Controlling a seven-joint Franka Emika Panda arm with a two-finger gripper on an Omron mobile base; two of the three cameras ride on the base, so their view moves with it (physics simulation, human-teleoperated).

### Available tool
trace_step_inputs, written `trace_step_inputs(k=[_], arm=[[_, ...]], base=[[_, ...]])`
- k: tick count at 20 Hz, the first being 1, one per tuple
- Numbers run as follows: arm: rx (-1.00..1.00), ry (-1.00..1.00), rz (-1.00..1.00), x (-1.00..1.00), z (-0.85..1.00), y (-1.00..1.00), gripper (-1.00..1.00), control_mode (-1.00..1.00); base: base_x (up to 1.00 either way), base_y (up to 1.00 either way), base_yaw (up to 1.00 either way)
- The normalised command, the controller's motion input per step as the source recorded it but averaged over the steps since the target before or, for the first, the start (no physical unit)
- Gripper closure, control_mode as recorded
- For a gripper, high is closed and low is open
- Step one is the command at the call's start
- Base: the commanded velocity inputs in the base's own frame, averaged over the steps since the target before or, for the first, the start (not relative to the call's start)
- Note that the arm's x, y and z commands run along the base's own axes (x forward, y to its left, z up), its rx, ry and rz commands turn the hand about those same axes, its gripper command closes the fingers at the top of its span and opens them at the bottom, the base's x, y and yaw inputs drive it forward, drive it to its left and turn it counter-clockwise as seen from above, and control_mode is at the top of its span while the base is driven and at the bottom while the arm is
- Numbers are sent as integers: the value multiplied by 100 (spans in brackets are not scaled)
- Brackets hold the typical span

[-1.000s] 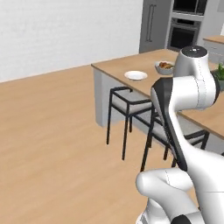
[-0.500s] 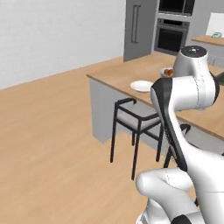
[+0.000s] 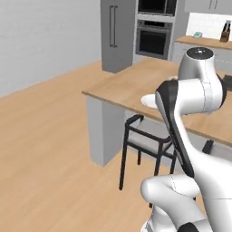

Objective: Start the toaster. Once the lever pops up, take the bread to the plate on the dining counter.

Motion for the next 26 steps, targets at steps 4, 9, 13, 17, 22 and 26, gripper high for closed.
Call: trace_step_inputs(k=[4,9,13,17,22,26], arm=[[0,0,0,0,0,0,100,100],[0,0,0,0,0,0,100,100],[0,0,0,0,0,0,100,100],[0,0,0,0,0,0,100,100],[0,0,0,0,0,0,100,100],[0,0,0,0,0,0,100,100]], base=[[90,73,-48],[84,69,-51],[79,53,-51],[70,36,-54],[70,29,-54],[75,31,-50]])
